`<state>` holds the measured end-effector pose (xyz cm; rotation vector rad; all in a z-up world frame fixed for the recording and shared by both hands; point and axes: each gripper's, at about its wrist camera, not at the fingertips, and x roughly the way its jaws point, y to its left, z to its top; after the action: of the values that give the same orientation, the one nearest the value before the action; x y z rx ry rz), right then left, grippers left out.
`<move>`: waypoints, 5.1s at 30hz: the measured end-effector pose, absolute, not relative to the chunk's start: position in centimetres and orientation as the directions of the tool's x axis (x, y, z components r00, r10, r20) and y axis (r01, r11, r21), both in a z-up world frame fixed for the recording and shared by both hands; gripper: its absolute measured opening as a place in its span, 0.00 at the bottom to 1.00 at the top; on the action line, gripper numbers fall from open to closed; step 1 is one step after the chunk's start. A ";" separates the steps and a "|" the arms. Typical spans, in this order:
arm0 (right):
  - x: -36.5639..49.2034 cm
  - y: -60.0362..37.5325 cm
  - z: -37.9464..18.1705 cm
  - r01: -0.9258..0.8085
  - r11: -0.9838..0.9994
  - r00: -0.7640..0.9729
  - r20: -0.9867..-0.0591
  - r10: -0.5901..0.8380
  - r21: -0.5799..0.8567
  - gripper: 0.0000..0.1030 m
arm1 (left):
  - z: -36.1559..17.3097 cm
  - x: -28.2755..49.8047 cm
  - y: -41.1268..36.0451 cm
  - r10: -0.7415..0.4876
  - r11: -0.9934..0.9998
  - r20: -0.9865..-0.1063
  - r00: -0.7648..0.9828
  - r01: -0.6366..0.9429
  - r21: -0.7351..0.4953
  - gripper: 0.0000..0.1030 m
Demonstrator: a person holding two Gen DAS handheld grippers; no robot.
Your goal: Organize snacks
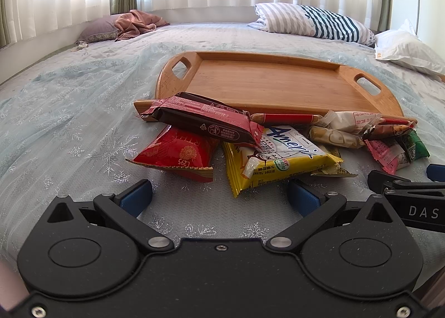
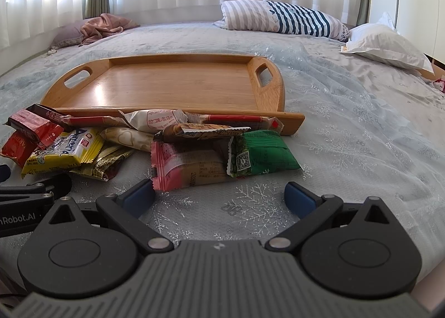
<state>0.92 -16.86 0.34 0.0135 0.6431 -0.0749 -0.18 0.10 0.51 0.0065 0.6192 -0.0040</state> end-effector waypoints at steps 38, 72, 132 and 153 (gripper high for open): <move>0.7 -16.9 0.4 0.064 0.998 0.798 -0.599 -0.066 -0.024 1.00 | 0.1 -0.1 0.1 -0.001 1.000 -0.581 0.814 0.003 0.003 1.00; 3.6 -18.1 4.1 -0.043 0.996 0.806 -0.586 0.080 0.077 0.91 | 5.9 -0.7 3.3 -0.099 0.995 -0.585 0.805 0.061 -0.084 1.00; 4.2 -17.0 3.8 -0.041 0.998 0.814 -0.578 0.056 0.038 0.64 | 3.5 4.4 0.1 -0.015 0.980 -0.549 0.835 0.120 0.157 0.63; 2.6 -17.7 6.2 -0.087 0.991 0.830 -0.542 0.128 0.102 0.63 | 5.3 2.1 -0.5 -0.058 0.971 -0.496 0.867 0.163 0.173 0.62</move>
<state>2.60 -17.65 6.21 0.0741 0.5803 0.1142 2.06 -0.49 5.25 0.2126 0.5105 -0.1165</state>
